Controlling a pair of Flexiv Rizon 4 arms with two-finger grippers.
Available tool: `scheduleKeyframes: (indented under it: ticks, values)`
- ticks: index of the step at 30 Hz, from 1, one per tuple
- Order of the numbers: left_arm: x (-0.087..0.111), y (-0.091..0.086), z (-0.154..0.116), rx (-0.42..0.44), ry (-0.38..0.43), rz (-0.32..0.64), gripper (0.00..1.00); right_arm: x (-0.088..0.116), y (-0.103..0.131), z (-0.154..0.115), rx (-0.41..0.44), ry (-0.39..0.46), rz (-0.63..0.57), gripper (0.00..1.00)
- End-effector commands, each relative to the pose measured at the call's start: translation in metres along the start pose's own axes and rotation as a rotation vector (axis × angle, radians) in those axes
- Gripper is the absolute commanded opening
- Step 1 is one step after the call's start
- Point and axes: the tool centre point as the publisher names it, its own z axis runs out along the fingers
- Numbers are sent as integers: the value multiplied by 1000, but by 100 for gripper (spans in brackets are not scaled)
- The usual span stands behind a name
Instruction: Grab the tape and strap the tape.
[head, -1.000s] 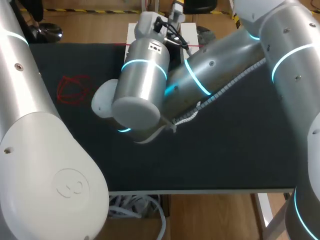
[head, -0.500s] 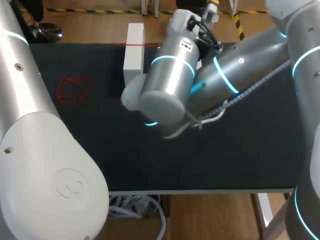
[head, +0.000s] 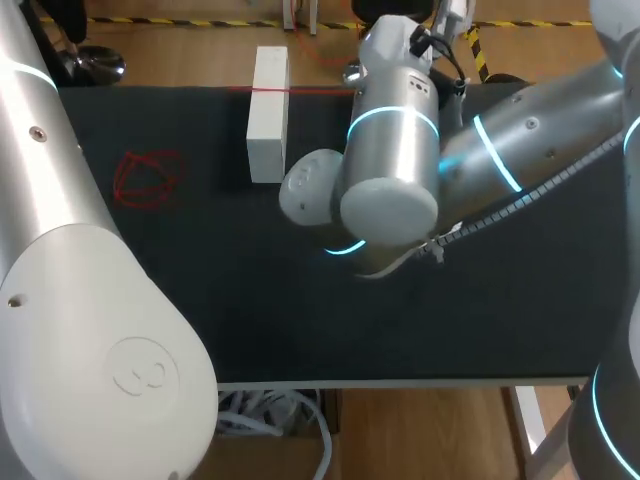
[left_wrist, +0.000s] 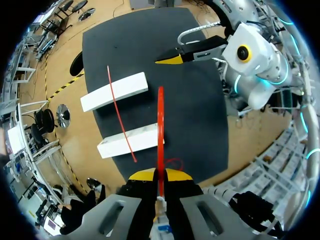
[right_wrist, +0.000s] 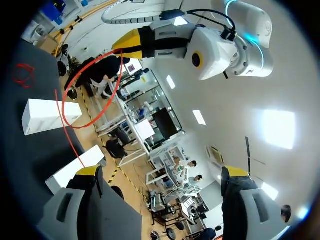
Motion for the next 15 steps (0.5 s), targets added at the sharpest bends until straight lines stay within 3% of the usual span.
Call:
scheduleKeyframes:
  ticks: [1,6,15]
  values:
    - [-1,-1,-2,-4,5,-1,0,-5,1,0,2,25,-1,100]
    - [3,22,10,-80,33,-42,0,-5,1,0,2,25,-1,100]
    - [31,95,48,-131,134,-218,0,-5,1,0,2,25,-1,100]
